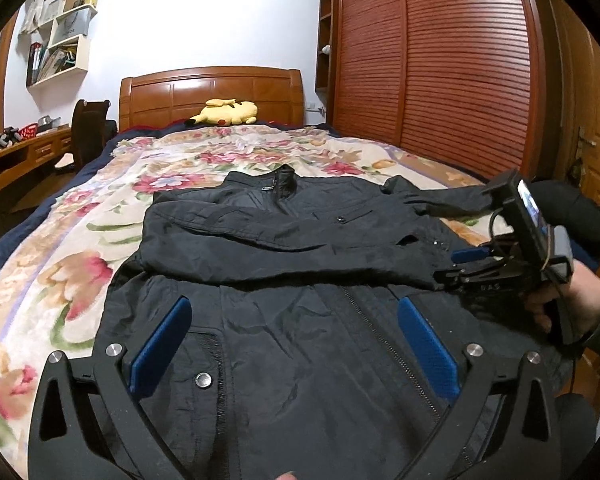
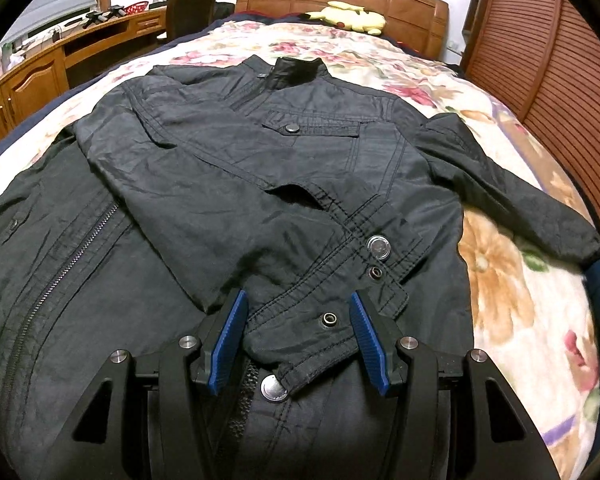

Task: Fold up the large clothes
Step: 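Move the right gripper to the other sleeve cuff and close on it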

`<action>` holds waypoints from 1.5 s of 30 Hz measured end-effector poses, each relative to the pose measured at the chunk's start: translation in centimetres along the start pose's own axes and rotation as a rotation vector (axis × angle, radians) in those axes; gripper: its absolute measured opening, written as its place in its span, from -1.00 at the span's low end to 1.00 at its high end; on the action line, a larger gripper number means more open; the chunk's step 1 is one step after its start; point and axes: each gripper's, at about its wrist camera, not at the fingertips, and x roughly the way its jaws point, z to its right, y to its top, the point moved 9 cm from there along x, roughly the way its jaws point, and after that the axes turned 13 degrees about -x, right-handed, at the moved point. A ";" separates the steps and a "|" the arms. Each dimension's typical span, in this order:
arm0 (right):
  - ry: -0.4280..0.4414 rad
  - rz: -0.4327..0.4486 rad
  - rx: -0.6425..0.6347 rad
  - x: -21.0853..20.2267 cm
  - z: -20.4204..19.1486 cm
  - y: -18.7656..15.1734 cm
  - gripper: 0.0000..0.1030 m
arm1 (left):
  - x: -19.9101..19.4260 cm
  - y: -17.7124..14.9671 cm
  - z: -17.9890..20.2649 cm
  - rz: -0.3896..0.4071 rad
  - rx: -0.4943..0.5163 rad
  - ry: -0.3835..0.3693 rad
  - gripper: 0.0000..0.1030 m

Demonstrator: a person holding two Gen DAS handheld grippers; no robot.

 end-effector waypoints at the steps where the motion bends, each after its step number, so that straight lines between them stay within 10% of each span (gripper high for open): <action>1: 0.003 0.006 0.002 -0.2 0.0 0.0 0.08 | 0.1 0.0 0.0 -0.001 0.003 0.004 1.00; 16: -0.068 0.121 0.094 -4.7 7.5 -1.3 0.18 | 2.3 2.4 1.4 -0.038 0.013 0.006 1.00; 45: -0.358 -0.193 0.111 8.4 21.5 -0.9 0.18 | 8.3 1.2 3.5 -0.126 0.078 -0.011 1.00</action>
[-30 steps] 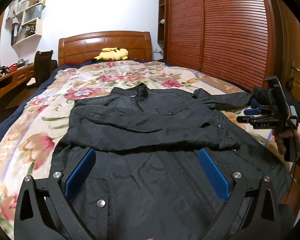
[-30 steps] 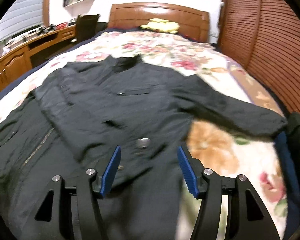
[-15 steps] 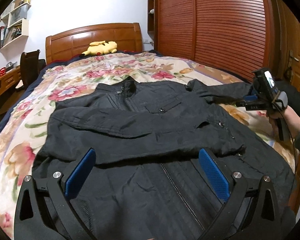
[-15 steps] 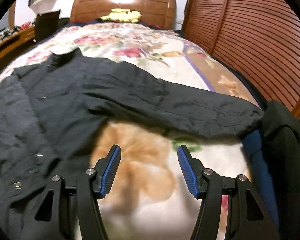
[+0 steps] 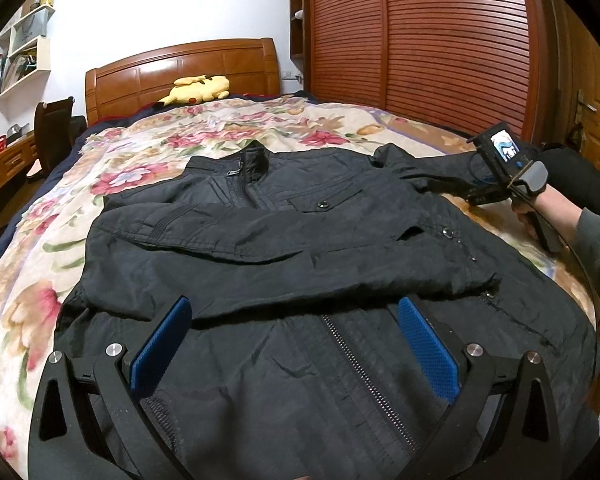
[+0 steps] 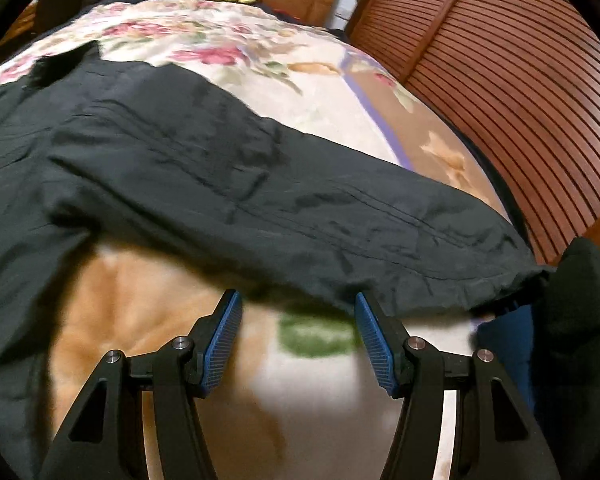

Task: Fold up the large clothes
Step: 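Move the right gripper to the other sleeve cuff and close on it, then lift the held sleeve with the right gripper toward the jacket body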

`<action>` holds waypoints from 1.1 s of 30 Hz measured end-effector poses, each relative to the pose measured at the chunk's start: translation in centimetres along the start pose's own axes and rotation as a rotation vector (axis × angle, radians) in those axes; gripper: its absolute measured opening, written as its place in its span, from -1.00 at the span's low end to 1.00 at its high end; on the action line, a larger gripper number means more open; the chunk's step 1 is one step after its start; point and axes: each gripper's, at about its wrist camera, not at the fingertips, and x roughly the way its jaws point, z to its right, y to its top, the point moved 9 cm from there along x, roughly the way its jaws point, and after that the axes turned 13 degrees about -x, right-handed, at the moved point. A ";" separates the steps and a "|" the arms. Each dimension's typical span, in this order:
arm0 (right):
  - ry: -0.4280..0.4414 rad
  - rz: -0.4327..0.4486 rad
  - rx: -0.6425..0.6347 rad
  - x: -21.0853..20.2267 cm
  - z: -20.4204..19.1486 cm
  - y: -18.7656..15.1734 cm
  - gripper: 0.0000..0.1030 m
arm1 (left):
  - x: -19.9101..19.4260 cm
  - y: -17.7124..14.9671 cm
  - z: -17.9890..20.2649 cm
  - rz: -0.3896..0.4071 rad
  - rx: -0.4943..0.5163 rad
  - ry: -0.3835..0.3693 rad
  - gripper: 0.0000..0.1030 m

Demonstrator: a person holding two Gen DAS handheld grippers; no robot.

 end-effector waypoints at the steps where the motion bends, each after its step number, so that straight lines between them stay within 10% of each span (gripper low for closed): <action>1: -0.009 -0.004 0.009 0.2 0.2 0.1 0.18 | 0.0 0.0 -0.1 -0.001 -0.003 -0.001 1.00; 5: -0.074 -0.024 0.023 0.8 0.8 0.5 0.11 | 0.2 -0.2 -0.5 -0.011 -0.018 -0.006 1.00; 9: -0.098 -0.033 0.038 1.2 1.2 0.8 -0.66 | 0.1 -0.3 -0.6 -0.009 -0.024 -0.007 1.00; 12: -0.105 0.005 0.054 0.3 1.5 1.5 -0.80 | 0.2 -0.5 -0.7 -0.014 -0.025 -0.007 1.00; 22: -0.094 0.303 0.083 -10.4 1.2 6.3 -0.86 | 0.6 -0.7 -1.0 -0.018 -0.032 0.006 1.00; 33: 0.094 0.473 -0.056 -18.2 -8.0 6.8 -0.86 | 0.4 -0.6 -1.2 -0.008 -0.036 0.012 1.00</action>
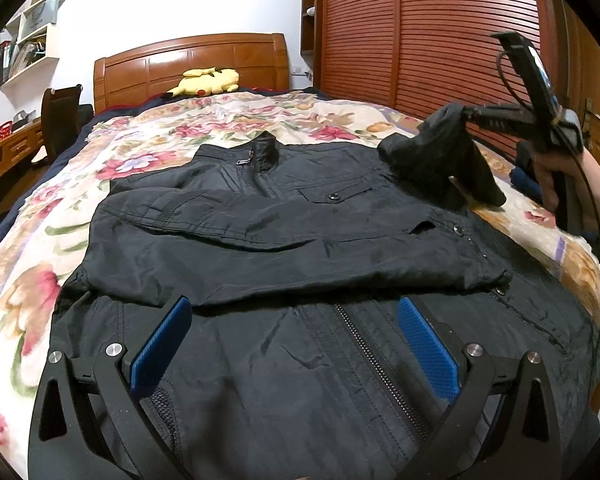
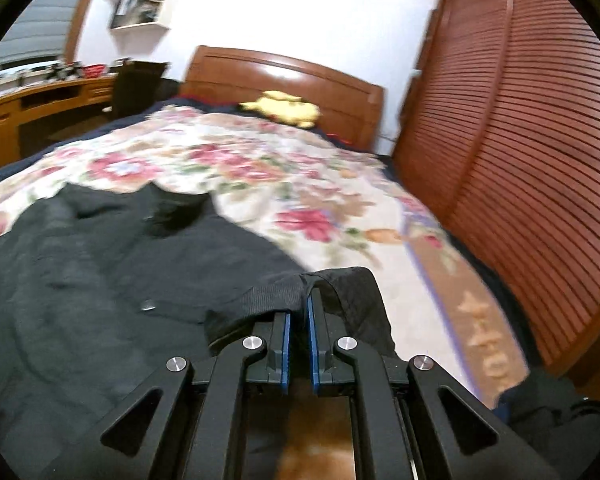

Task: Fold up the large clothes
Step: 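Lift the held sleeve with the right gripper toward the jacket body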

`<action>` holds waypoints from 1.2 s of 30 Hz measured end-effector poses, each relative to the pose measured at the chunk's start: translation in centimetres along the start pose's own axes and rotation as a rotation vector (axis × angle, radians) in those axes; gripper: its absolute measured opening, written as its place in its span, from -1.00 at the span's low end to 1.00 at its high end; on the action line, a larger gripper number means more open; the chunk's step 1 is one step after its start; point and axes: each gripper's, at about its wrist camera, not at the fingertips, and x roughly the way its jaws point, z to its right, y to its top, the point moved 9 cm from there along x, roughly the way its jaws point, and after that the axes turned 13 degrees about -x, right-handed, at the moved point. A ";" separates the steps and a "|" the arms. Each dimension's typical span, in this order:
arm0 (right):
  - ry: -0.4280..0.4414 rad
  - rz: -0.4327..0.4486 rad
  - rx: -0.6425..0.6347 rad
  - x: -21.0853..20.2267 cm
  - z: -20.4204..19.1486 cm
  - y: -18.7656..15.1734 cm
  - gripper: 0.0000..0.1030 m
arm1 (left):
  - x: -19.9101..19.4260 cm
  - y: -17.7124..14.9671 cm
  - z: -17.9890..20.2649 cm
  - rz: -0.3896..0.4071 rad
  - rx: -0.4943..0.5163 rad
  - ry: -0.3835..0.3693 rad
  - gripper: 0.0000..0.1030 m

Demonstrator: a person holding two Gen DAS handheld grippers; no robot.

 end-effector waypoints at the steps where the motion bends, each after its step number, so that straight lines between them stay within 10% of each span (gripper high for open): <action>1: 0.019 0.002 -0.004 -0.4 -0.9 -0.4 -0.86 | 0.0 0.0 0.0 0.002 0.002 0.001 1.00; 9: 0.135 -0.100 -0.002 -2.2 -4.3 -6.6 -0.85 | -0.2 0.0 0.2 0.011 0.015 0.002 1.00; 16: 0.128 -0.126 0.016 -5.3 -2.2 -8.3 0.13 | -0.2 -0.1 0.2 0.012 0.016 0.002 1.00; 36: -0.027 -0.372 -0.004 2.0 1.6 -12.3 0.17 | 0.0 -0.4 0.2 0.001 0.021 0.006 1.00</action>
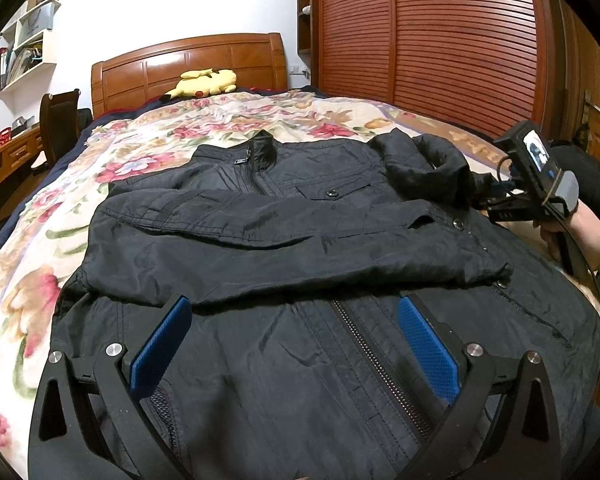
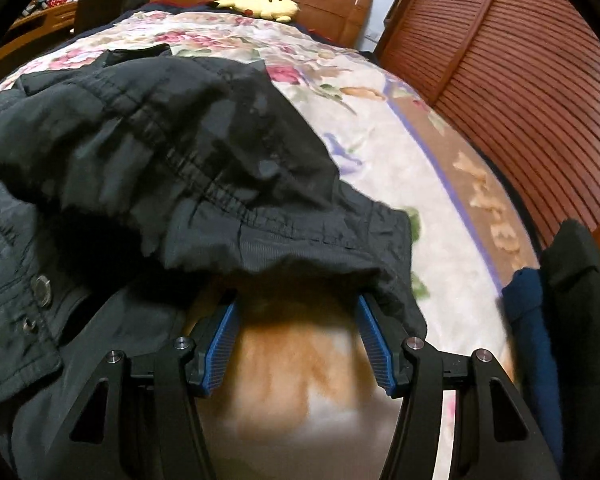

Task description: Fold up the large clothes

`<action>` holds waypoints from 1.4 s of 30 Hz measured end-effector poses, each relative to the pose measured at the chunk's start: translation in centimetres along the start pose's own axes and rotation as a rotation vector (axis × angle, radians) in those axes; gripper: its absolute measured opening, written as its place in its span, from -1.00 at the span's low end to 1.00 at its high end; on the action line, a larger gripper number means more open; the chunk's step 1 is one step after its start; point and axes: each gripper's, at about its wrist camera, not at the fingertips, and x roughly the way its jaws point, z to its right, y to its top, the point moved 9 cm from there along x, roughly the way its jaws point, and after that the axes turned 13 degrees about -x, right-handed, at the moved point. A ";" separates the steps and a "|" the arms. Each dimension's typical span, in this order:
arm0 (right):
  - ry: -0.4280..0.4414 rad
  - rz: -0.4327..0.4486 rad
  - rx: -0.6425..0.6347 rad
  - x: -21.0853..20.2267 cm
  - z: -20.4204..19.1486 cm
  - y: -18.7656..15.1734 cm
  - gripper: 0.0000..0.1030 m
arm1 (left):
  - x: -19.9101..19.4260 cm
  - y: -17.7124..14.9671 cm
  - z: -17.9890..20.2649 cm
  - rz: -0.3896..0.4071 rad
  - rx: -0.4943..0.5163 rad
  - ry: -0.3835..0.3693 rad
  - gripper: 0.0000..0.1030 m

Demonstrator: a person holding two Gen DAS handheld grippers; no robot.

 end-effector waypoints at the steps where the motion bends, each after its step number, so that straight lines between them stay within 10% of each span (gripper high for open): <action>1: -0.013 0.001 -0.006 0.0 0.0 0.2 0.17 | 0.0 0.0 0.0 0.001 0.000 0.000 1.00; 8: -0.043 -0.001 -0.029 1.1 -0.2 0.6 0.16 | 0.1 0.0 0.0 0.003 -0.002 -0.001 1.00; 14: -0.076 -0.034 -0.025 1.4 0.5 0.1 -0.96 | 0.0 0.1 0.0 0.004 0.000 -0.002 1.00; 32: -0.085 0.197 0.012 -9.7 0.3 7.7 -0.98 | -3.2 0.2 -0.9 0.040 0.006 -0.033 1.00; 35: -0.082 0.163 0.052 -8.7 0.7 6.9 -0.76 | -3.5 0.1 -1.5 0.041 0.000 -0.029 1.00; 38: -0.075 0.118 0.120 -6.8 2.0 5.6 0.12 | -3.7 0.0 -1.8 0.042 -0.006 -0.030 1.00; 42: -0.055 0.040 0.206 -3.8 3.6 3.7 0.22 | -3.6 -0.1 -2.0 0.039 -0.006 -0.028 1.00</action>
